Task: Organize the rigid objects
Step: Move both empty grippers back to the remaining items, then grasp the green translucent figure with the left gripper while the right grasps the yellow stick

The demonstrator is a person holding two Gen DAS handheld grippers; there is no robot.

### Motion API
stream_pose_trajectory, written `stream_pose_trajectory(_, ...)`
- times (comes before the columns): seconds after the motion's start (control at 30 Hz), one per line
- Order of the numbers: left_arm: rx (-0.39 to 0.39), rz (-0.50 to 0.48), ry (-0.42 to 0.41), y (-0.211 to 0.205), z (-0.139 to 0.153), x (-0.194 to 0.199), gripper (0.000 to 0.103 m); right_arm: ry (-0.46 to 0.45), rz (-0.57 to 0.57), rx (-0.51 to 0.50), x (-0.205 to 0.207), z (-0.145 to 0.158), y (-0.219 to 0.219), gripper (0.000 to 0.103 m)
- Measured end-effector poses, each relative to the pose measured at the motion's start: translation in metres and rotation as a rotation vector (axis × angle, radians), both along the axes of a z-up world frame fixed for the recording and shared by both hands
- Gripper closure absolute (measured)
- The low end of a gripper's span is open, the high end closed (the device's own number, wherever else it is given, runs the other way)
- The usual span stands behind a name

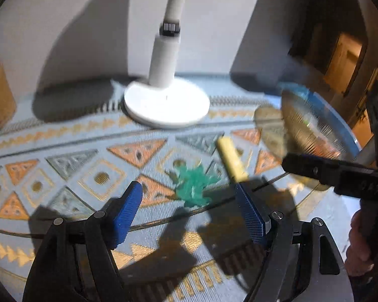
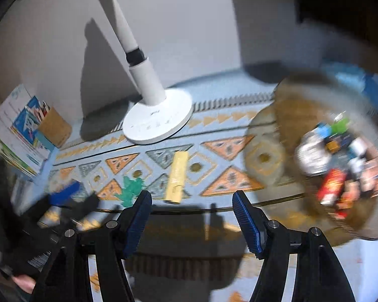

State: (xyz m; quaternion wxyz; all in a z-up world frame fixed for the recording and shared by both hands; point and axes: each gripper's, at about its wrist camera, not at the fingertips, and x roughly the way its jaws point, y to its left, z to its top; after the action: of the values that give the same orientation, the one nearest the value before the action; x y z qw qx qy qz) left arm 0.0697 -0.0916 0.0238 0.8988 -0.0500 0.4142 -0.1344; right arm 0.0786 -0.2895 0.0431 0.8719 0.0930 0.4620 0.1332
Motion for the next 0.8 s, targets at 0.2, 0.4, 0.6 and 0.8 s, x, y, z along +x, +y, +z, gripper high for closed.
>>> stream_pose_trajectory(0.2,0.073,-0.026,0.011,-0.016,-0.013,0.012,0.029,0.065,0.011,0.005,0.029,-0.027,0.021,0.044)
stream_pose_trajectory(0.4,0.077,0.002,0.041,-0.015,-0.027,0.021,0.031,0.085,0.009,-0.024,0.05,-0.041,0.036,0.051)
stream_pose_trajectory(0.6,0.166,-0.014,0.01,-0.029,-0.028,0.019,0.052,0.085,0.011,-0.085,0.062,-0.052,0.052,0.052)
stream_pose_trajectory(0.8,0.168,-0.044,-0.007,-0.033,-0.026,0.014,0.067,0.047,0.011,-0.171,0.065,-0.053,0.061,0.078)
